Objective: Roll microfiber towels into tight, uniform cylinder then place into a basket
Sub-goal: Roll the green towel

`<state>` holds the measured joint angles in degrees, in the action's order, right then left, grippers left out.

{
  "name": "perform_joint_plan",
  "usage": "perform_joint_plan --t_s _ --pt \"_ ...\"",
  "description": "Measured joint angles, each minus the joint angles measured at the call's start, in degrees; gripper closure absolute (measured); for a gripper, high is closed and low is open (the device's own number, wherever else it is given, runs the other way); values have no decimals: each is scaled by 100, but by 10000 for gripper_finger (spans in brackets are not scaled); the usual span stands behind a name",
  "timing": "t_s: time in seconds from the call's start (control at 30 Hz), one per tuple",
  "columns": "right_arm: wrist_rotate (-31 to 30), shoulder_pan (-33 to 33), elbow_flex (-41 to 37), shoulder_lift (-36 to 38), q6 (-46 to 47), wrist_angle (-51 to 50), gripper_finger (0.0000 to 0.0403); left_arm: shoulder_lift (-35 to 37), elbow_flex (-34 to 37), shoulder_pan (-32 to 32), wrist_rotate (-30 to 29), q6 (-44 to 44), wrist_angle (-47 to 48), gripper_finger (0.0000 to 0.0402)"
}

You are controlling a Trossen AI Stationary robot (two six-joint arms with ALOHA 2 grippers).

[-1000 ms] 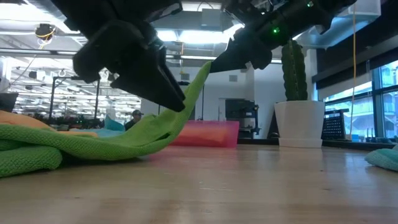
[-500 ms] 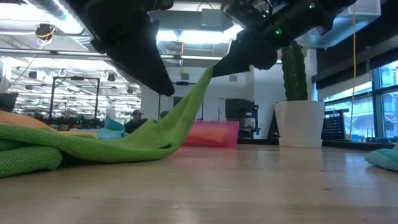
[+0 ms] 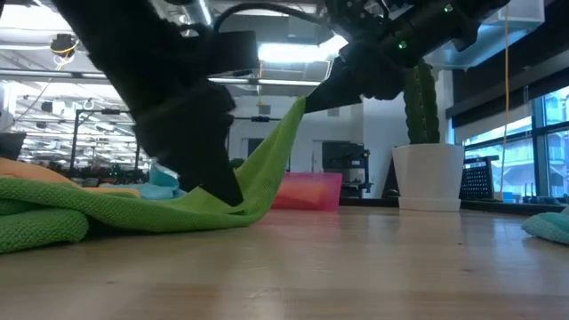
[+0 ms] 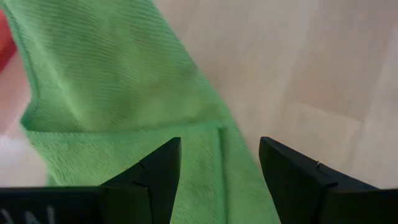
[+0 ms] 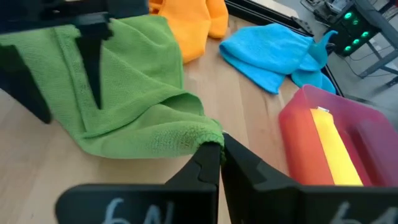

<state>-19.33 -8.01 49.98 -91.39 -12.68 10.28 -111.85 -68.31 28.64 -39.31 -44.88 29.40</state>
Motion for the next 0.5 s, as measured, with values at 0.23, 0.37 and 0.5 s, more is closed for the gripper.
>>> perform_joint_plan --t_s 0.23,0.37,0.5 --pt "0 0 0 0 -109 4 392 0 0 -115 -25 9 207 196" --pt "0 0 0 0 -49 7 393 0 0 -113 -24 2 331 196" --pt "0 0 0 0 49 9 388 0 0 -104 -15 38 315 196"
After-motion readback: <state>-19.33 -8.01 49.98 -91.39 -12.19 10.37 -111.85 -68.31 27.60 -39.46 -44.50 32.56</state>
